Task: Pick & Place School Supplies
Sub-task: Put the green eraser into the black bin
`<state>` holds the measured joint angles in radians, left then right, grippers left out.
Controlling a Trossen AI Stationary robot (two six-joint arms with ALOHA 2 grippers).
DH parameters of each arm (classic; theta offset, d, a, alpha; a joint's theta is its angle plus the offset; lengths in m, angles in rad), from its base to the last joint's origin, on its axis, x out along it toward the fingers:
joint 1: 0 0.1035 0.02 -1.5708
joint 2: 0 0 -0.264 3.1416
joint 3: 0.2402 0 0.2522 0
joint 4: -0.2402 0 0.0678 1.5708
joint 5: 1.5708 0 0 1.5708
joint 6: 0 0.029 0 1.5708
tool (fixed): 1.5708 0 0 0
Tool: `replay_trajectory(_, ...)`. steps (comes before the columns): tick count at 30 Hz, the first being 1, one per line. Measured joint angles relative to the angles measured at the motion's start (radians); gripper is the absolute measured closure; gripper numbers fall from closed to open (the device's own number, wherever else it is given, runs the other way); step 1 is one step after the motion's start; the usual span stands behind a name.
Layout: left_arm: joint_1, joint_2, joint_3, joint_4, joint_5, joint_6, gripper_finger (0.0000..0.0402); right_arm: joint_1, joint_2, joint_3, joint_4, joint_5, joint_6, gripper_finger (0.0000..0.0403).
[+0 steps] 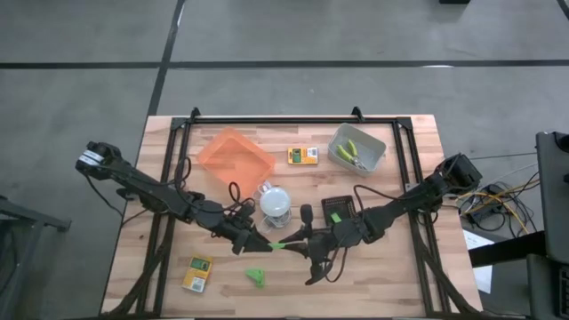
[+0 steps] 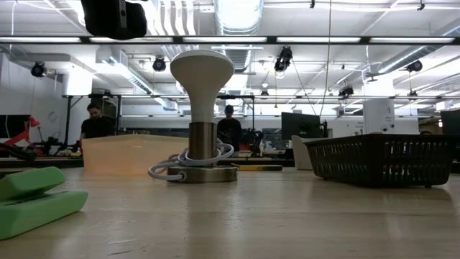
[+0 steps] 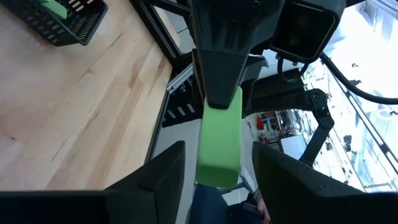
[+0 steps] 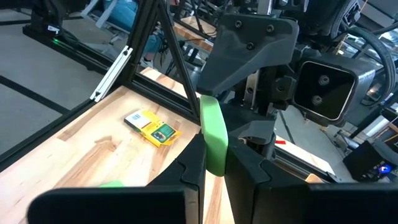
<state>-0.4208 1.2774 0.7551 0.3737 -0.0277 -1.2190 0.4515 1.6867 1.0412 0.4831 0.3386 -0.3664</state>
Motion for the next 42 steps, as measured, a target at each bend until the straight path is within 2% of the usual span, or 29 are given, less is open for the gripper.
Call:
replay_trajectory(18,0.000,0.000,-0.001,0.000,0.001,-0.041,0.0211,0.000,-0.005,0.000,-0.026,0.001,0.000,0.0369)
replay_trajectory(25,0.000,-0.027,-0.006,-0.018,0.037,-0.010,0.0211,0.000,-0.010,0.000,-0.038,0.002,0.001,0.0369)
replay_trajectory(39,-0.001,-0.245,-0.007,-0.389,0.005,0.102,0.0211,0.002,-0.014,0.000,-0.039,0.006,0.055,0.0369)
replay_trajectory(42,-0.001,-0.281,-0.007,-0.416,-0.001,0.140,0.0211,0.014,-0.022,0.000,-0.045,0.082,0.093,0.0369)
